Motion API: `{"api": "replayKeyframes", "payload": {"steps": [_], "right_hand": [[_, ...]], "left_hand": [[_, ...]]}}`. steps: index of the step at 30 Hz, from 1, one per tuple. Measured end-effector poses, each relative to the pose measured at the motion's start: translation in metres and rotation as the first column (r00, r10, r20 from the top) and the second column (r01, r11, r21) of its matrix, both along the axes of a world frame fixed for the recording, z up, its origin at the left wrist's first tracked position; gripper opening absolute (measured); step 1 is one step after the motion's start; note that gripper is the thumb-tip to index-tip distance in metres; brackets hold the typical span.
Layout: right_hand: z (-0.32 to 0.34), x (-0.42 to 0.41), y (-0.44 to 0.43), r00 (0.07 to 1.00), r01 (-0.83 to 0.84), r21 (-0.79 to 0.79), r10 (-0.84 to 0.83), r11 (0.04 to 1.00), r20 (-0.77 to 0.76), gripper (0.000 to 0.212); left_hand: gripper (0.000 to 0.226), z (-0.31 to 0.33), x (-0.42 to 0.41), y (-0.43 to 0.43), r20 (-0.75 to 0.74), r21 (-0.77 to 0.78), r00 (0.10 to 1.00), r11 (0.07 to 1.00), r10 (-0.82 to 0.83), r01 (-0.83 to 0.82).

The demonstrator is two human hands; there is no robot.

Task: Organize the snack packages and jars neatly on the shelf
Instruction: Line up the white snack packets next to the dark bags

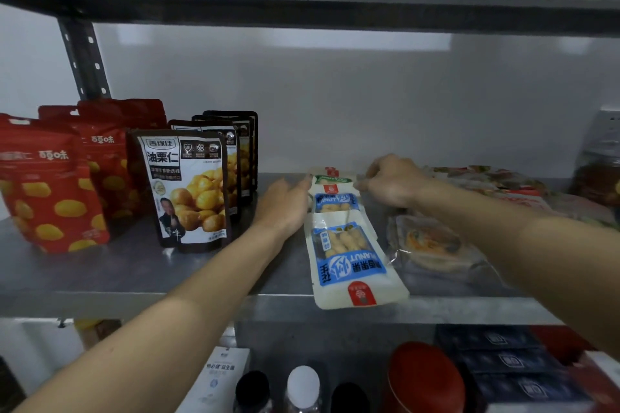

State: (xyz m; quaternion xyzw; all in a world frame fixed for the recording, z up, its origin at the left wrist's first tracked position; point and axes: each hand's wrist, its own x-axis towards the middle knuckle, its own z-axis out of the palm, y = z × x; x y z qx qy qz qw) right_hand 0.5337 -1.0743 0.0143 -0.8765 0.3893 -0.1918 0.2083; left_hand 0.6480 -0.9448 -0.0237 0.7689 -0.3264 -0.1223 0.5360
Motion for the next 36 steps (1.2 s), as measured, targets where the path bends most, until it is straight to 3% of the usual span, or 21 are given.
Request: {"api": "replayKeyframes", "payload": {"steps": [3,7,16,22,26,29,33,36], "right_hand": [[-0.001,-0.012,0.019,0.986,-0.029,-0.011,0.027,1.000,-0.166,0.035],[-0.007,-0.015,0.031,0.987,-0.058,0.071,0.068,0.996,-0.148,0.029],[-0.014,-0.014,0.033,0.996,-0.081,0.129,0.084,0.988,-0.017,0.031],[-0.019,-0.011,0.026,0.995,-0.103,0.131,0.104,0.986,0.000,0.030],[-0.020,-0.014,0.025,0.992,-0.123,0.134,0.124,0.983,0.005,0.037],[-0.020,-0.016,0.021,0.990,-0.126,0.149,0.133,0.981,-0.038,0.036],[-0.020,-0.015,0.018,0.993,-0.114,0.126,0.116,0.985,-0.009,0.037],[-0.021,-0.015,0.016,0.991,-0.129,0.134,0.124,0.983,0.049,0.036]], "left_hand": [[0.044,-0.011,-0.005,0.016,0.155,0.138,0.988,0.990,0.007,-0.028],[0.034,-0.020,-0.012,0.021,0.177,0.215,0.984,0.977,-0.026,-0.013],[0.023,-0.025,-0.023,-0.002,0.187,-0.009,0.978,0.995,0.097,-0.097],[0.020,-0.027,-0.025,-0.007,0.241,-0.043,0.955,0.985,0.173,-0.168],[0.028,-0.026,-0.018,-0.007,0.140,-0.038,0.957,0.968,0.253,-0.250],[0.042,-0.025,-0.011,-0.012,0.050,0.086,0.981,0.978,0.188,-0.191],[0.040,-0.020,-0.014,-0.016,0.072,0.089,0.994,0.992,0.081,-0.088],[0.050,-0.024,-0.010,-0.025,0.062,0.085,0.998,0.996,0.005,-0.010]]}}
